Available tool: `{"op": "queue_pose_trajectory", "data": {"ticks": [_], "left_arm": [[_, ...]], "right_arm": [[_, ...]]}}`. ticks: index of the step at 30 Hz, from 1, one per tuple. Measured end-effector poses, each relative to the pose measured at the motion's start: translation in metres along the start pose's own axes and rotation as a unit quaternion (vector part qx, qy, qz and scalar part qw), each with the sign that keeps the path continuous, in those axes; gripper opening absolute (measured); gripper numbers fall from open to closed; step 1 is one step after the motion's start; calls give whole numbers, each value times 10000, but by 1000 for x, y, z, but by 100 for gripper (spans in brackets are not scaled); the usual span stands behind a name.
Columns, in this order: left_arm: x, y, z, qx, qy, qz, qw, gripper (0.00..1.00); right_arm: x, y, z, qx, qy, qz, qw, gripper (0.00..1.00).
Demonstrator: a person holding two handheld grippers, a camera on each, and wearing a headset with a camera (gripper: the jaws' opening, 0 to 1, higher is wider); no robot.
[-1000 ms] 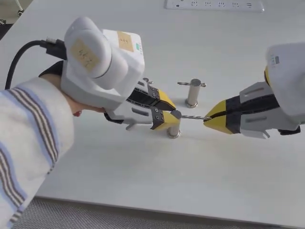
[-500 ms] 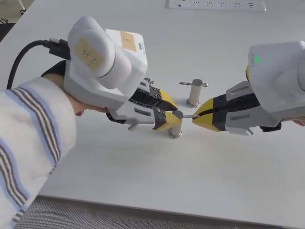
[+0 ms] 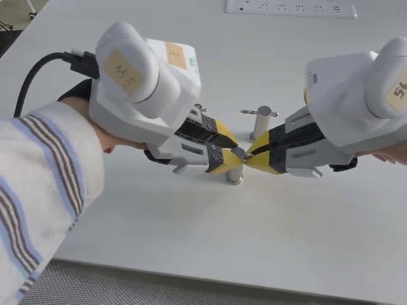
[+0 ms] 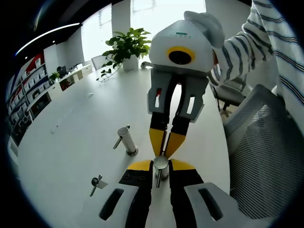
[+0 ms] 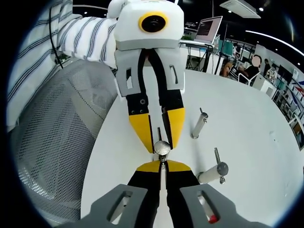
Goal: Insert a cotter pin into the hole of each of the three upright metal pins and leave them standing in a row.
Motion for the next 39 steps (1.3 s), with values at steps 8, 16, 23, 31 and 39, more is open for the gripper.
{"op": "queue_pose_trajectory", "data": {"ticks": [8, 16, 23, 31, 39], "left_arm": [[2, 1, 1, 29, 40, 149, 9999, 10], [3, 5, 6, 187, 60, 64, 9998, 7], [7, -2, 19, 461, 262, 162, 9985, 31], [18, -19, 34, 706, 417, 593, 9949, 45], [33, -24, 46, 1401, 383, 1073, 9836, 64]], "right_arm": [[0, -1, 3, 16, -4, -62, 10000, 0], [-1, 1, 3, 73, -109, -139, 9998, 15], [-8, -1, 6, 130, -262, -522, 9982, 16], [-12, -3, 4, 187, -264, -835, 9960, 15], [-12, 1, -5, 187, -223, -895, 9956, 15]]}}
Point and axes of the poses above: the centre of the closed fingertips' face, and the gripper's own axes: z roughly backward along the fingers, x roughly to its right, y roughly out of its top, the point moved 6 cm from there along z, roughly backward along the fingers, and after that the axes turned 9 degrees about -y, right-handed, at the moved point
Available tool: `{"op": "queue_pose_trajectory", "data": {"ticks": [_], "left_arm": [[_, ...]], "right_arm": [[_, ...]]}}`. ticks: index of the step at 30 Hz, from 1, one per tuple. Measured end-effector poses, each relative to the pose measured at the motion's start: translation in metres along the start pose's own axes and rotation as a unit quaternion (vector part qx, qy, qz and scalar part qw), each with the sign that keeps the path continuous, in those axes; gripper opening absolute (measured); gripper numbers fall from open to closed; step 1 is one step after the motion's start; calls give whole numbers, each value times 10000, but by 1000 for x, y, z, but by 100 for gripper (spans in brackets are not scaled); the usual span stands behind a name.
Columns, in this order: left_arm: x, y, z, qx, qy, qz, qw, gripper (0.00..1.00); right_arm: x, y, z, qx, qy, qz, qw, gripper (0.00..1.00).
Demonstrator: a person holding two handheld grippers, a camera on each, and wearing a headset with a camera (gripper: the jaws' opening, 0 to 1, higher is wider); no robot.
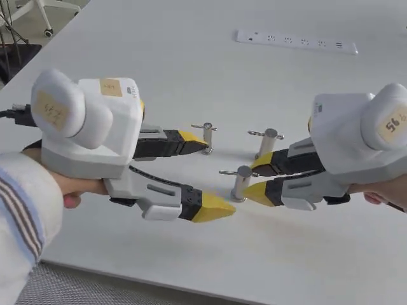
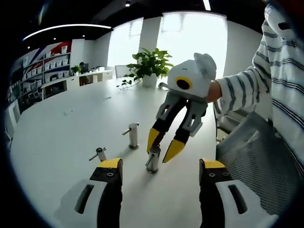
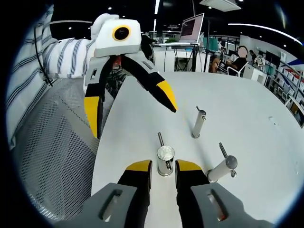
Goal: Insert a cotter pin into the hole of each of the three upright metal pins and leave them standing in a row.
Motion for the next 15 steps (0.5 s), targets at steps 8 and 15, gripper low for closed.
{"op": "queue_pose_trajectory", "data": {"ticks": [8, 15], "left_arm": [[8, 6, 14, 485, 206, 272, 9982, 83], [13, -6, 20, 303, 294, 391, 9983, 99]], "right_arm": [[-2, -1, -6, -26, 31, -89, 10000, 16], [-3, 1, -12, -28, 57, -103, 9999, 15]]}}
Point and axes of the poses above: the centre of the closed fingertips' face, and the gripper's own axes: z roughly backward along the fingers, x roughly to its right, y roughly out of its top, the point moved 6 cm from there along z, roughly backward along the fingers, and after that the axes turned 9 degrees about -y, right-handed, at the moved point
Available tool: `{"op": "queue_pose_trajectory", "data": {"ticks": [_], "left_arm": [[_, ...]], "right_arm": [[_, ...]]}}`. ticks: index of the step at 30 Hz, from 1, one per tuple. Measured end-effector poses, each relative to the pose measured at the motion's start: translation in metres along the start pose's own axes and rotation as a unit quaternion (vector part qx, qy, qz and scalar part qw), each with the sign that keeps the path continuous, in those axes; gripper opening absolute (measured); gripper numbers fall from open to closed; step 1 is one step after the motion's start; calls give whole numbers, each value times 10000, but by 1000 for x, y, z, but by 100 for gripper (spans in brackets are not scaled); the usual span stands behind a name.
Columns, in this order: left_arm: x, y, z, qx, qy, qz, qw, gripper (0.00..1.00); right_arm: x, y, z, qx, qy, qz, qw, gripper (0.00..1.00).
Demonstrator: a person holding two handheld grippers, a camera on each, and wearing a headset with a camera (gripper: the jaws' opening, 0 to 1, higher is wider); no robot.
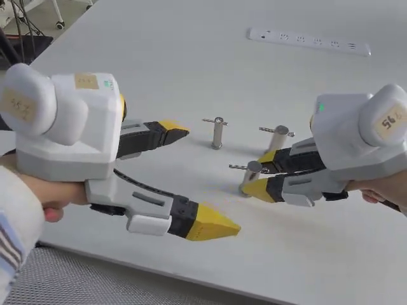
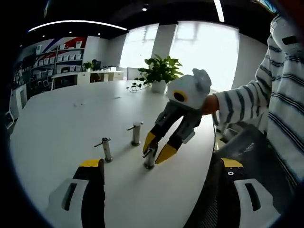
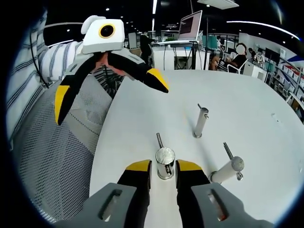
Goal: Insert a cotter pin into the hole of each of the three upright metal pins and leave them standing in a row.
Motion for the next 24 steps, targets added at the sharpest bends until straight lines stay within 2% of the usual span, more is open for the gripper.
{"op": "queue_pose_trajectory", "data": {"ticks": [10, 17, 24], "left_arm": [[0, -10, 5, -103, 166, 56, 9998, 99], [3, -15, 6, -89, 235, 171, 9995, 99], [5, -16, 6, -136, 250, 163, 9995, 99]], "right_arm": [[0, -2, -5, -15, 5, 8, 10000, 12], [0, -3, -5, 50, 1, 48, 10000, 9], [-1, -4, -3, 129, -138, 107, 9998, 8]]}}
Point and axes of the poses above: the centre of the closed fingertips' face, and the gripper's own axes: z roughly backward along the fingers, x roughly to its right, y roughly out of its top, the point moved 6 cm from there along z, roughly backward along the fingers, and after that the axes turned 9 degrees about -y, right-handed, at the moved point
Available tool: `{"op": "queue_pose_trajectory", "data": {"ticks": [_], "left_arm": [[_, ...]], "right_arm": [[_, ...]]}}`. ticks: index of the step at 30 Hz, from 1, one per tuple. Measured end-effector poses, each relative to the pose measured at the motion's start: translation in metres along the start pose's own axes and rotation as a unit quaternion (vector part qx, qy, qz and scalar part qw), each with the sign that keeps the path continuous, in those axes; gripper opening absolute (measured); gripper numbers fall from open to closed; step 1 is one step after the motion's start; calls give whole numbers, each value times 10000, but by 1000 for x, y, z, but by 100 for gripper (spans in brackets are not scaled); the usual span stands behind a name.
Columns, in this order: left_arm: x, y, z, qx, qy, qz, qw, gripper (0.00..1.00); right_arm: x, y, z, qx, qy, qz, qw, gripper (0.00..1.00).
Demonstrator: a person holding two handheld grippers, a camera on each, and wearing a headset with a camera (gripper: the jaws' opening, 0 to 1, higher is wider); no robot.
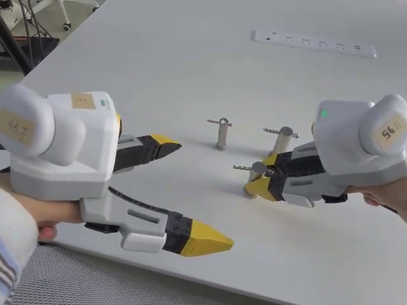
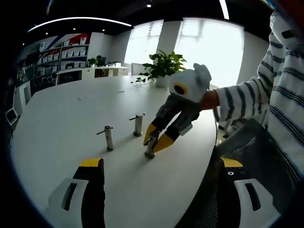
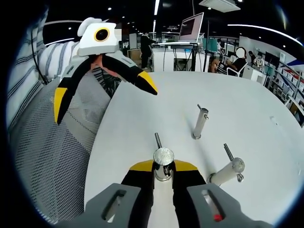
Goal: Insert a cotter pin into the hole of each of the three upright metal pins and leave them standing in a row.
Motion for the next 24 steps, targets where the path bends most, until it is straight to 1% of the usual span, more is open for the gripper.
{"op": "queue_pose_trajectory", "data": {"ticks": [3, 6, 10, 12, 14, 17, 19, 22, 24], "left_arm": [[1, 0, 0, -30, -10, -6, 10000, 99], [1, 0, 1, -85, -4, -16, 10000, 99], [0, -1, 1, -124, 39, -13, 9999, 99], [0, -1, 1, -123, 49, -12, 9999, 99], [0, -1, 1, -139, 70, -37, 9999, 99], [2, -2, 2, -237, 50, -59, 9997, 99], [2, -3, 2, -273, 41, -70, 9996, 99], [-1, -4, 3, -251, 132, -101, 9995, 99], [-1, -4, 3, -250, 120, -82, 9996, 99]], "right_arm": [[0, 0, 6, 73, -48, -25, 10000, 8], [4, 2, 15, 168, -73, -97, 9998, 8], [10, 0, 28, 183, -148, -72, 9997, 8], [13, -4, 34, 161, -162, -47, 9997, 8], [18, -10, 39, 125, -191, -103, 9997, 8], [25, -19, 47, 80, -271, -125, 9995, 8], [29, -23, 51, 72, -313, -211, 9993, 8], [37, -28, 59, 78, -399, -199, 9990, 8], [44, -31, 63, 63, -470, -190, 9987, 8]]}}
Point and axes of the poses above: the centre of the closed fingertips' face, and the gripper's own axes: z roughly backward along the fingers, x roughly to its right, y roughly out of its top, the point moved 6 cm from there along z, roughly backward along the fingers, and after that the axes turned 9 degrees about -y, right-handed, at the moved point
